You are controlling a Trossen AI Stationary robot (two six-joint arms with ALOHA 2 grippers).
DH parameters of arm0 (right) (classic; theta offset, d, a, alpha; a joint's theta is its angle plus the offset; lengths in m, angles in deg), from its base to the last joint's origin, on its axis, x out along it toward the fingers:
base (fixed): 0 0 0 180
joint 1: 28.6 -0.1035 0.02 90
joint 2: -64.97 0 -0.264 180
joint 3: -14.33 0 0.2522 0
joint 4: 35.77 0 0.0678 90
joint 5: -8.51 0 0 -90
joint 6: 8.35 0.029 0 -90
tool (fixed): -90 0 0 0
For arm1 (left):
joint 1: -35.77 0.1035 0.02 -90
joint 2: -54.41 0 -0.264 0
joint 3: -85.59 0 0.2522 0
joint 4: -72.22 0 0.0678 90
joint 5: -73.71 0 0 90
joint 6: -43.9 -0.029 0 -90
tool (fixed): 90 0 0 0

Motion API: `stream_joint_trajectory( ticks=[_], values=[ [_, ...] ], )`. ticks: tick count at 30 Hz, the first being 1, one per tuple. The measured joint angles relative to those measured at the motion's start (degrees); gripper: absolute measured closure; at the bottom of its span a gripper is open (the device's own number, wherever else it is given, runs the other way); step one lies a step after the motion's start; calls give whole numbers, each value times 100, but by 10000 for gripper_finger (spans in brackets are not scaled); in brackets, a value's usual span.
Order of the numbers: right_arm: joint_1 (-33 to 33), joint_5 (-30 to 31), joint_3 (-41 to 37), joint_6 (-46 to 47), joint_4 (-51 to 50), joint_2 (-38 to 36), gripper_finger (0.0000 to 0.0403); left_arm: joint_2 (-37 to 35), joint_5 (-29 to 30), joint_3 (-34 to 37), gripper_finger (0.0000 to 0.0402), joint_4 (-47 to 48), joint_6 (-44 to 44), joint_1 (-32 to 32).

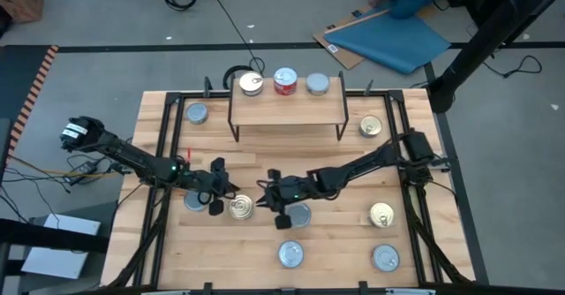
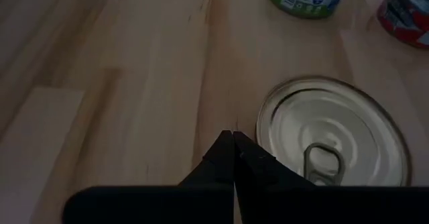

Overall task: Stack canned seafood by type on shelf
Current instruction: Stack the blue pink tuna can on top of the other blue pink tuna can on the shelf

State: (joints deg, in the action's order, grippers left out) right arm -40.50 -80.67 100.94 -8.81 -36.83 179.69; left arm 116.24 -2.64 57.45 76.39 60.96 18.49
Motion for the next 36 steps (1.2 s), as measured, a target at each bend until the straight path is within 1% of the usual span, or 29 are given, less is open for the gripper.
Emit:
stream_joint_trajectory(
  ticks=[3,6,9,12,13,15,20,24,26,29,32,36],
  values=[
    [23,-355,370,7,24,355,339,2,-1,264,401,-433,34,-2],
    [30,-800,720,94,-10,732,340,2,-2,546,401,-1030,63,-4],
    [13,-1026,1017,133,-22,1100,356,0,-2,802,401,-1544,137,-2],
    [-7,-1135,1254,177,-54,1411,381,3,-2,978,401,-1807,198,-2],
    [-7,-1141,1338,209,-66,1511,390,8,-2,1013,401,-1847,252,-3],
    [-12,-1146,1426,319,-45,1657,396,9,-2,1099,401,-1909,297,-3],
    [75,-1079,1561,612,-77,1849,384,71,-4,1163,401,-1936,314,-4],
    [120,-492,1568,631,-94,1795,390,76,-16,1164,401,-1979,279,-3],
    [139,-312,1616,643,-107,1792,396,79,20,1165,401,-1989,267,2],
    [197,-299,1738,828,-105,1775,398,81,24,1168,401,-1999,265,2],
    [240,-292,1859,949,-69,1747,392,85,22,1172,401,-1938,263,7],
    [244,-239,1929,844,-118,1744,386,83,-29,1172,401,-1860,263,4]
  ],
)
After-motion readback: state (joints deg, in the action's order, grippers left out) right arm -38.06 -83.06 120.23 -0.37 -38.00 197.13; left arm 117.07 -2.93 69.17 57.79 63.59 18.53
